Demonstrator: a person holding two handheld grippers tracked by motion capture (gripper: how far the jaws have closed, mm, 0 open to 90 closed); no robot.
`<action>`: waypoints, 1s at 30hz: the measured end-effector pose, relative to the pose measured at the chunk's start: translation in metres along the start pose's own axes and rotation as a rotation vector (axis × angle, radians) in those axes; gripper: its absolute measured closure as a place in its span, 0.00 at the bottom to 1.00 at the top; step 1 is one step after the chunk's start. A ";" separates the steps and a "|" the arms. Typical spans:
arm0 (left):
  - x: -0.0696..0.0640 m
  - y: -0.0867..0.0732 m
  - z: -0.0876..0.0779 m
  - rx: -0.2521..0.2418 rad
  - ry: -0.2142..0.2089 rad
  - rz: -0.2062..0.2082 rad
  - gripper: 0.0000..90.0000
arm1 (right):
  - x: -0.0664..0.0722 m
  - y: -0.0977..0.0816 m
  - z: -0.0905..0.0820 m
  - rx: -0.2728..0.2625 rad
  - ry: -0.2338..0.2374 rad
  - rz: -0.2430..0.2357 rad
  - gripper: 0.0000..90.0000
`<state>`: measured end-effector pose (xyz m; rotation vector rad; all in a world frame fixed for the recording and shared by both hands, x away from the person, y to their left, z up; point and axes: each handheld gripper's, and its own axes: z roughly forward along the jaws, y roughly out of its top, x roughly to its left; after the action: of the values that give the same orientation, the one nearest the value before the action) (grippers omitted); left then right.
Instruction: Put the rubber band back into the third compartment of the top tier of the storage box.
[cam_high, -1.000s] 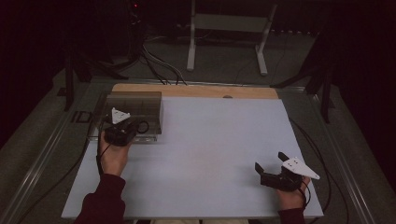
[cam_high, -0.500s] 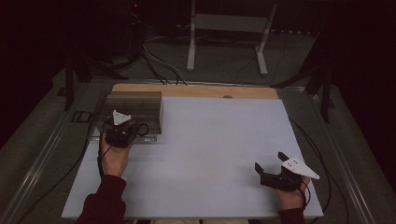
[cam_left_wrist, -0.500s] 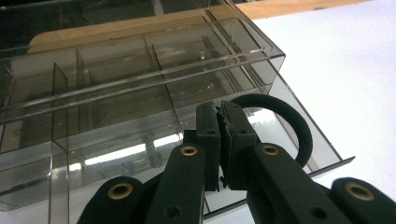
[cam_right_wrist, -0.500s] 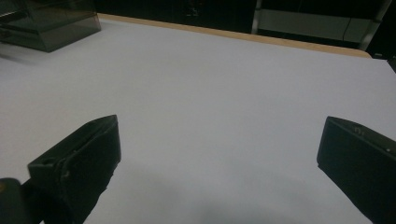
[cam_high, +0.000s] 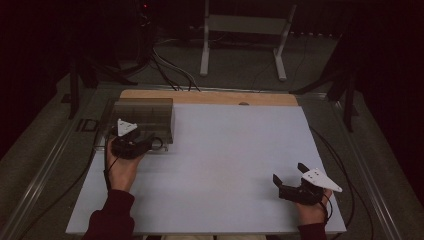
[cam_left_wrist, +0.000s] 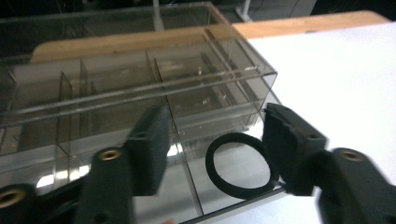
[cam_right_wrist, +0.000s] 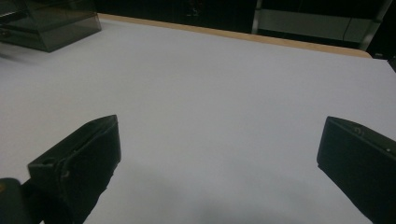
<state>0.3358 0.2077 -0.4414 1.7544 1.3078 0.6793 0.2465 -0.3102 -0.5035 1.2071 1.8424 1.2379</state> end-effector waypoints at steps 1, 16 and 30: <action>0.000 0.000 -0.003 -0.013 -0.008 0.005 0.40 | 0.000 0.000 0.000 0.000 0.000 -0.001 0.00; 0.009 -0.011 -0.035 -0.108 -0.025 0.033 0.10 | 0.001 0.000 0.000 -0.001 0.002 -0.001 0.00; 0.013 -0.042 -0.055 -0.165 -0.042 0.101 0.00 | 0.002 0.000 0.000 -0.005 0.008 -0.006 0.00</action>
<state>0.2744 0.2408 -0.4502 1.6993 1.1084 0.7805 0.2455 -0.3084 -0.5031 1.1948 1.8469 1.2450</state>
